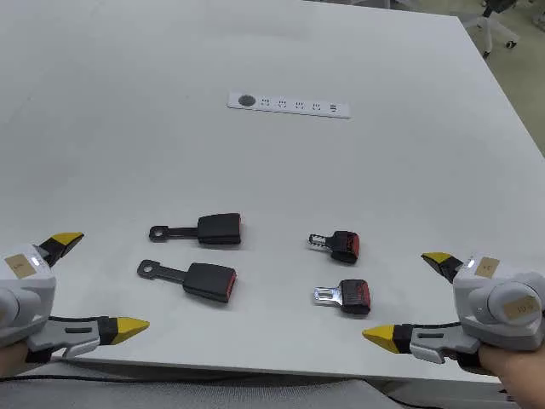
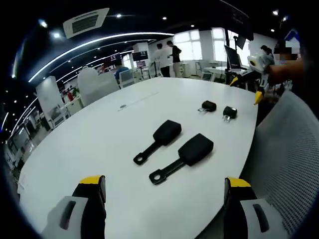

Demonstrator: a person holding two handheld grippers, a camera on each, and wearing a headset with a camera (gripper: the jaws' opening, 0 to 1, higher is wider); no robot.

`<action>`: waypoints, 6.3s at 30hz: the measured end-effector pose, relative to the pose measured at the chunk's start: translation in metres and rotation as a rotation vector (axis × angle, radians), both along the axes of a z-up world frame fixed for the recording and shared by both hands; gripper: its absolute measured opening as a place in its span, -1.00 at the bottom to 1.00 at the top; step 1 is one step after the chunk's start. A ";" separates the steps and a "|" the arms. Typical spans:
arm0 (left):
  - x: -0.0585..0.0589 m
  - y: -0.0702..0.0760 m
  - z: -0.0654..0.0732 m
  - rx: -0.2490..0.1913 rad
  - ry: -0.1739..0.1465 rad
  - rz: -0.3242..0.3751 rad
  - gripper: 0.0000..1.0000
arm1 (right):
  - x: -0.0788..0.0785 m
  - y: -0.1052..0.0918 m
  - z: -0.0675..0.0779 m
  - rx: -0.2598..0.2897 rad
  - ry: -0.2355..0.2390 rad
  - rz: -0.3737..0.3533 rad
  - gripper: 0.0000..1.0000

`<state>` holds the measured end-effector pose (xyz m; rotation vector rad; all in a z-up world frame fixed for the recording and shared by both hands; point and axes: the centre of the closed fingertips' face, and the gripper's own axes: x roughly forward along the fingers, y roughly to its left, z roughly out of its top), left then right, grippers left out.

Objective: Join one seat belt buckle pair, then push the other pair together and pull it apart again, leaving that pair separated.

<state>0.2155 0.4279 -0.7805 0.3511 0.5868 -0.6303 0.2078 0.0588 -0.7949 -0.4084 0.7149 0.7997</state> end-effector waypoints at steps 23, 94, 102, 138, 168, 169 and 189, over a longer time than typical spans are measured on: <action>-0.009 -0.016 -0.002 -0.034 0.018 -0.060 1.00 | -0.001 0.000 0.007 -0.032 -0.026 0.034 0.82; 0.015 -0.061 0.009 0.155 0.064 -0.406 0.47 | 0.014 0.014 0.014 -0.104 -0.054 0.250 0.18; 0.019 -0.070 -0.007 0.218 0.080 -0.467 0.27 | 0.018 0.021 0.005 -0.161 -0.049 0.333 0.09; 0.038 -0.114 -0.076 0.385 0.172 -0.714 -0.26 | 0.041 0.040 -0.069 -0.269 0.131 0.583 -0.27; 0.036 -0.119 -0.076 0.371 0.160 -0.734 -0.33 | 0.042 0.041 -0.070 -0.208 0.158 0.606 -0.29; 0.036 -0.119 -0.076 0.374 0.162 -0.737 -0.33 | 0.042 0.041 -0.070 -0.210 0.158 0.605 -0.29; 0.034 -0.119 -0.077 0.384 0.173 -0.741 -0.33 | 0.041 0.069 -0.068 -0.233 0.134 0.553 -0.29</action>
